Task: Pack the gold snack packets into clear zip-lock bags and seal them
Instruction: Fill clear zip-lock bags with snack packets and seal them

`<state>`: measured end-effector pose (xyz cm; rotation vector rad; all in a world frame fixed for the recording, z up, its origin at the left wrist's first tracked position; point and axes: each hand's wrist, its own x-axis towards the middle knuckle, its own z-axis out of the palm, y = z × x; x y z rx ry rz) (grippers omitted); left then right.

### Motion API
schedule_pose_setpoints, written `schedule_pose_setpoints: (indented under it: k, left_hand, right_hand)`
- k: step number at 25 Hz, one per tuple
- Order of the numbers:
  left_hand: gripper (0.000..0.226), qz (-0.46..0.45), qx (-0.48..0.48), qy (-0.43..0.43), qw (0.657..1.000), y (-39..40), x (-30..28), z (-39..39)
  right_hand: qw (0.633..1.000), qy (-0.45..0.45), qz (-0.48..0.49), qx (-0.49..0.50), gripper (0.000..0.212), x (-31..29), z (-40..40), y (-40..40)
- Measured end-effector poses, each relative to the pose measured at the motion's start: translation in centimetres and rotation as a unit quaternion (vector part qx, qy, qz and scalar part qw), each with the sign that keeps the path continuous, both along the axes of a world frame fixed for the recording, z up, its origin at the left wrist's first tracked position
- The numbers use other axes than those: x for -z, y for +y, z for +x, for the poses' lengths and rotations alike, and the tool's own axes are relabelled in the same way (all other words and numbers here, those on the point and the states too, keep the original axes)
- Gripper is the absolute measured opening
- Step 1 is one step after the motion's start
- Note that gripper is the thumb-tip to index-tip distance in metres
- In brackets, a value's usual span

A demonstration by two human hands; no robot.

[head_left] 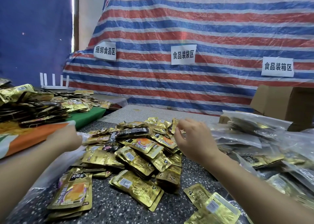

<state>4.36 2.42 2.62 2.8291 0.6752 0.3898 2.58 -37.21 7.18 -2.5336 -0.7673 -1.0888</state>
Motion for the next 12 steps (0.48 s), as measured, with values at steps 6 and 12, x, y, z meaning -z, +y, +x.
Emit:
schedule_pose_setpoints:
  k: [6, 12]
  left_hand:
    - [0.045, 0.081, 0.034, 0.058, 0.994, 2.0, 2.0, 0.3]
    - [0.05, 0.093, 0.017, 0.074, 0.993, 1.5, 3.7, 0.2]
  right_hand:
    - [1.0, 0.007, -0.022, 0.011, 0.018, 0.2, 0.0, 0.0]
    - [0.999, 0.009, -0.043, 0.024, 0.02, 0.7, 0.2, -0.2]
